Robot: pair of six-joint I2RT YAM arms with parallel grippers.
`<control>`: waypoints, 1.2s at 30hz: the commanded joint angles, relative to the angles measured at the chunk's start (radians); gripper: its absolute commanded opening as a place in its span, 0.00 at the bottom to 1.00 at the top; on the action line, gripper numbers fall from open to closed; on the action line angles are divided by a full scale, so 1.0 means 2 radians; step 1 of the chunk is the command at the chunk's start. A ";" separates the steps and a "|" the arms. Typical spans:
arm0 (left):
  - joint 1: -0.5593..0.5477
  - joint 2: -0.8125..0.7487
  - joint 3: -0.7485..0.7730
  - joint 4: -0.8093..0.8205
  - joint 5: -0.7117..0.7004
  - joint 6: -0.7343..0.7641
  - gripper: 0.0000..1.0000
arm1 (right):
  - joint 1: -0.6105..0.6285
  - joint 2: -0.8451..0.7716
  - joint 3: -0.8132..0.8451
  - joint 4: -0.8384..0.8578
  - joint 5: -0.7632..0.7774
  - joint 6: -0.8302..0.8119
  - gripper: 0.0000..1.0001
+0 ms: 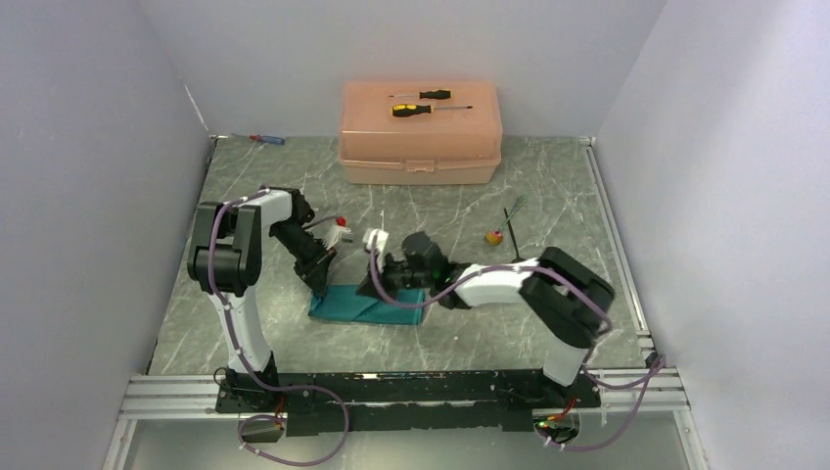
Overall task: Fold the napkin into a case and place the utensils inside
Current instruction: Smooth out the smaller rectangle-folded napkin at the center of the board.
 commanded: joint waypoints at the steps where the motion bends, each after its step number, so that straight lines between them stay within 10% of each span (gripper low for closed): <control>1: -0.004 -0.033 -0.016 0.064 -0.034 -0.004 0.11 | 0.044 0.067 0.039 0.121 -0.014 0.035 0.00; 9: 0.001 -0.058 0.004 0.042 -0.033 0.011 0.44 | 0.056 0.138 0.058 0.116 0.021 0.044 0.00; 12: 0.009 -0.063 0.035 0.011 -0.019 0.027 0.93 | 0.056 0.145 0.056 0.103 0.020 0.041 0.00; 24: 0.016 -0.112 0.065 0.059 -0.068 -0.047 0.95 | 0.055 0.090 0.078 0.063 0.012 0.045 0.02; 28: 0.047 -0.087 0.134 0.018 -0.044 -0.084 0.95 | 0.037 0.022 0.100 -0.007 0.038 0.047 0.36; 30: 0.050 -0.083 0.172 0.003 -0.038 -0.097 0.95 | 0.019 -0.018 0.103 -0.042 0.059 0.064 0.92; 36: 0.063 -0.114 0.223 0.012 -0.103 -0.133 0.95 | -0.067 -0.133 0.122 -0.238 0.196 0.125 1.00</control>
